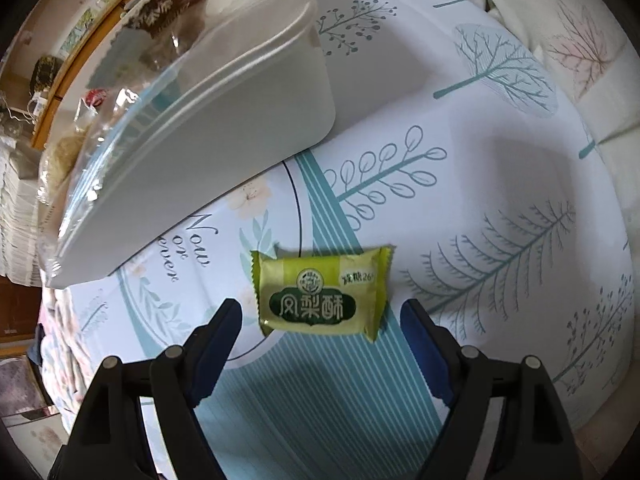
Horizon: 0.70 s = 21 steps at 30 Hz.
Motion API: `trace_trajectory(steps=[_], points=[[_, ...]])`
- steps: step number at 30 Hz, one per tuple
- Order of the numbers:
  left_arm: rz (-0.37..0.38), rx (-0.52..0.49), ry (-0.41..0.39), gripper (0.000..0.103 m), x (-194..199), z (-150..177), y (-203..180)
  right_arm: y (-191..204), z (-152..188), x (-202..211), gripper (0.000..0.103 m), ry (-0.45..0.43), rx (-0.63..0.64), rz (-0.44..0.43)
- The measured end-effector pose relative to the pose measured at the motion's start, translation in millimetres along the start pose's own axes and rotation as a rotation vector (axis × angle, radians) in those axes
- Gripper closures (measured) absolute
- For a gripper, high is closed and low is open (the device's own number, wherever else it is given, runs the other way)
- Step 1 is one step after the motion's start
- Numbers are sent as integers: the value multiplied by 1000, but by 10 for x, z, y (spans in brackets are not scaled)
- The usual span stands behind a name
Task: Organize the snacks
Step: 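Grasp the yellow-green pineapple cake pack with the right gripper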
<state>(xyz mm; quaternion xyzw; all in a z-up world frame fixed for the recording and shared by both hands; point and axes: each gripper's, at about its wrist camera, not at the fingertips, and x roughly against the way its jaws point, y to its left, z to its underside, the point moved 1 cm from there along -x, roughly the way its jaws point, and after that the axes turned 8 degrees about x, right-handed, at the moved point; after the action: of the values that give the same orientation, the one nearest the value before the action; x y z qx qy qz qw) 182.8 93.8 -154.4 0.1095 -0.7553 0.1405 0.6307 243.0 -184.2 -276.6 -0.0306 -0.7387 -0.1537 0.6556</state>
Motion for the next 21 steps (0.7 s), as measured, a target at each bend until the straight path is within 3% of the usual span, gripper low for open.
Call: trace_trajectory(steps=[4, 15, 21], points=[[-2, 16, 6, 18, -23, 2, 22, 53, -25, -44, 23, 9, 20, 25], [-6, 17, 16, 18, -43, 8, 25, 164, -51, -44, 47, 26, 45, 7], [7, -2, 17, 18, -45, 9, 51, 193, 64, 44, 49, 46, 28, -23]])
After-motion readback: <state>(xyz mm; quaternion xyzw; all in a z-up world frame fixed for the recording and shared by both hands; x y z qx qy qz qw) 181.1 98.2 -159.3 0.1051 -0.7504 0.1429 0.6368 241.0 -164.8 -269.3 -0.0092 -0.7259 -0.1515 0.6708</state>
